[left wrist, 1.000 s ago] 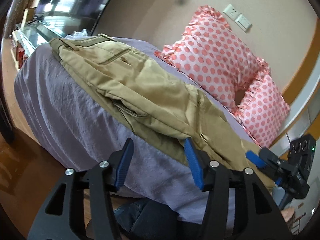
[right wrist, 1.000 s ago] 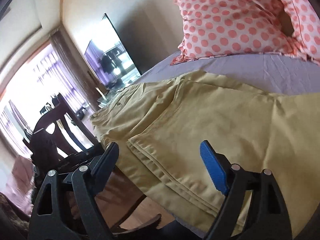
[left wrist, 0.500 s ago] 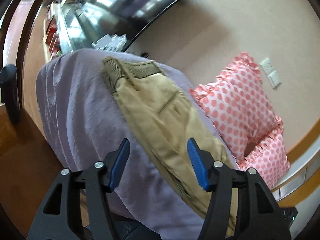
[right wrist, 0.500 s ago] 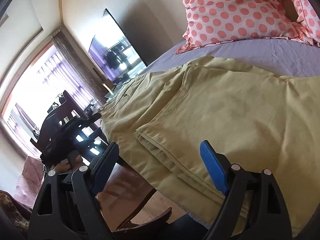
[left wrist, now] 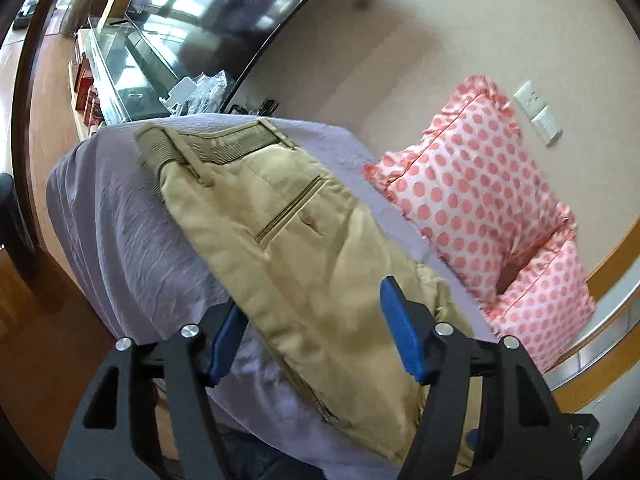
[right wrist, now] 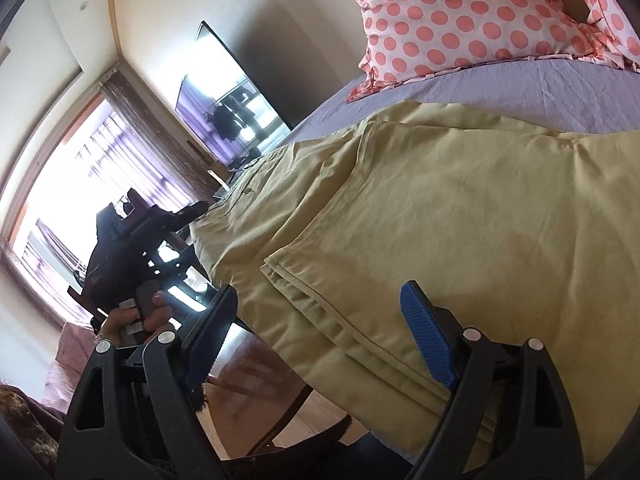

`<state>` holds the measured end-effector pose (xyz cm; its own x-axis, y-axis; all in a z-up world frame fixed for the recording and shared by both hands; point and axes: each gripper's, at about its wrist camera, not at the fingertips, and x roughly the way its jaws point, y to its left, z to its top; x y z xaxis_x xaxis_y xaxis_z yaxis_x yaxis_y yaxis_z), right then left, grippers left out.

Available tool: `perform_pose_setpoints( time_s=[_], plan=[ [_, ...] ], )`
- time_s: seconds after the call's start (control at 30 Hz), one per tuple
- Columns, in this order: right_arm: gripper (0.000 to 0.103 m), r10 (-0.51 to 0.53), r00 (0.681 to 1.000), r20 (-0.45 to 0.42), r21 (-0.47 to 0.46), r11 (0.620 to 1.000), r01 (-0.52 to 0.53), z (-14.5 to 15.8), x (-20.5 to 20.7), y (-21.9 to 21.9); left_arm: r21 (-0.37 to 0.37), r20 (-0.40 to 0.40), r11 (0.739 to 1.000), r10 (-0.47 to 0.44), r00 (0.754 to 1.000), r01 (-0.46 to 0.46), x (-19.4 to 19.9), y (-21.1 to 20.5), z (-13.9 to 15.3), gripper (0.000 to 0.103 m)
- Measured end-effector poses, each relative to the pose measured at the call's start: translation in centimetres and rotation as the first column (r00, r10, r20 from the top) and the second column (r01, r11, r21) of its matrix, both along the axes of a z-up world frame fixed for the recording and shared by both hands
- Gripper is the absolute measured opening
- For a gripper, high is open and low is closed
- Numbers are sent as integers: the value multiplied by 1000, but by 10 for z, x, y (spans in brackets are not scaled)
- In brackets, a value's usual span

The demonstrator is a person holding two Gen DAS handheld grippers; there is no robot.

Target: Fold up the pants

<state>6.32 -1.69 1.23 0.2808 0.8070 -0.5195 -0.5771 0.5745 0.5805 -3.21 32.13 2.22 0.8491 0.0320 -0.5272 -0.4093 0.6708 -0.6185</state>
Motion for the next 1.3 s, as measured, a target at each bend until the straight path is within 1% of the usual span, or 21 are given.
perform_pose_setpoints(
  time_s=[0.13, 0.17, 0.23, 0.27, 0.37, 0.4, 0.5, 0.57, 0.67, 0.77, 0.8, 0.83, 0.9, 0.93, 1.03, 1.1, 1.13, 1.17, 1.2, 1.27, 1.3],
  plan=[
    [86, -1, 1000, 1, 17, 1000, 1, 1, -1, -5, -26, -31, 995, 96, 995, -97, 4, 28, -5, 57],
    [86, -1, 1000, 1, 25, 1000, 1, 1, -1, -8, -30, -35, 994, 106, 994, -107, 6, 32, -6, 48],
    [86, -2, 1000, 1, 36, 999, 2, 2, 0, -12, -41, -57, 992, 121, 991, -123, 15, 42, -10, 17],
    [86, -3, 1000, 2, 40, 999, 3, 3, 0, -15, -36, -53, 992, 119, 991, -121, 17, 44, -9, 12],
    [86, -41, 998, 43, 58, 998, 38, 13, -1, -33, 129, -42, 988, 95, 995, -89, 27, 21, 26, 8],
    [87, -70, 995, 71, 69, 996, 65, 19, -2, -44, 222, -22, 974, 42, 999, -36, 35, -1, 52, 7],
    [92, -220, 963, 153, 119, 972, 203, 42, -4, -93, 364, 24, 926, -117, 993, 101, 56, -60, 103, 7],
    [93, -358, 917, 177, 171, 929, 329, 56, -7, -138, 460, 42, 862, -260, 965, 213, 69, -115, 130, 8],
    [96, -540, 826, 161, 254, 831, 494, 69, -17, -201, 590, 41, 688, -547, 836, 422, 76, -222, 150, 9],
    [97, -654, 746, 123, 290, 743, 603, 71, -29, -247, 631, -51, 464, -774, 631, 621, 71, -318, 129, 9],
    [97, -676, 730, 100, 302, 720, 625, 69, -31, -260, 625, -108, 373, -829, 549, 686, 68, -349, 110, 9],
    [99, -691, 720, 69, 318, 699, 640, 65, -32, -271, 618, -156, 315, -849, 505, 720, 67, -366, 96, 9],
    [101, -689, 724, -30, 338, 675, 656, 53, -29, -290, 609, -293, 210, -837, 463, 765, 65, -399, 57, 9],
    [101, -671, 737, -73, 334, 680, 652, 47, -24, -294, 601, -338, 177, -828, 448, 780, 64, -405, 43, 11],
    [101, -577, 792, -198, 255, 750, 610, 24, 1, -288, 631, -371, 121, -820, 435, 766, 42, -404, 35, 15],
    [99, -510, 811, -287, 117, 821, 559, 1, 30, -272, 621, -325, 102, -869, 373, 777, 22, -385, 51, 23],
    [94, -495, 813, -306, 90, 835, 543, -4, 37, -268, 601, -289, 112, -893, 346, 792, 16, -370, 62, 25],
    [89, -480, 817, -322, 70, 848, 526, -12, 44, -263, 571, -238, 154, -909, 342, 806, 14, -345, 74, 36],
    [86, -471, 826, -309, 50, 860, 508, -15, 49, -259, 553, -206, 203, -906, 368, 808, 16, -331, 77, 47],
    [83, -436, 848, -303, 54, 880, 472, -20, 55, -253, 514, -173, 335, -861, 478, 790, 37, -294, 85, 50],
    [75, -422, 856, -298, 53, 888, 457, -22, 58, -250, 492, -195, 425, -797, 572, 760, 56, -266, 81, 49]
  ],
)
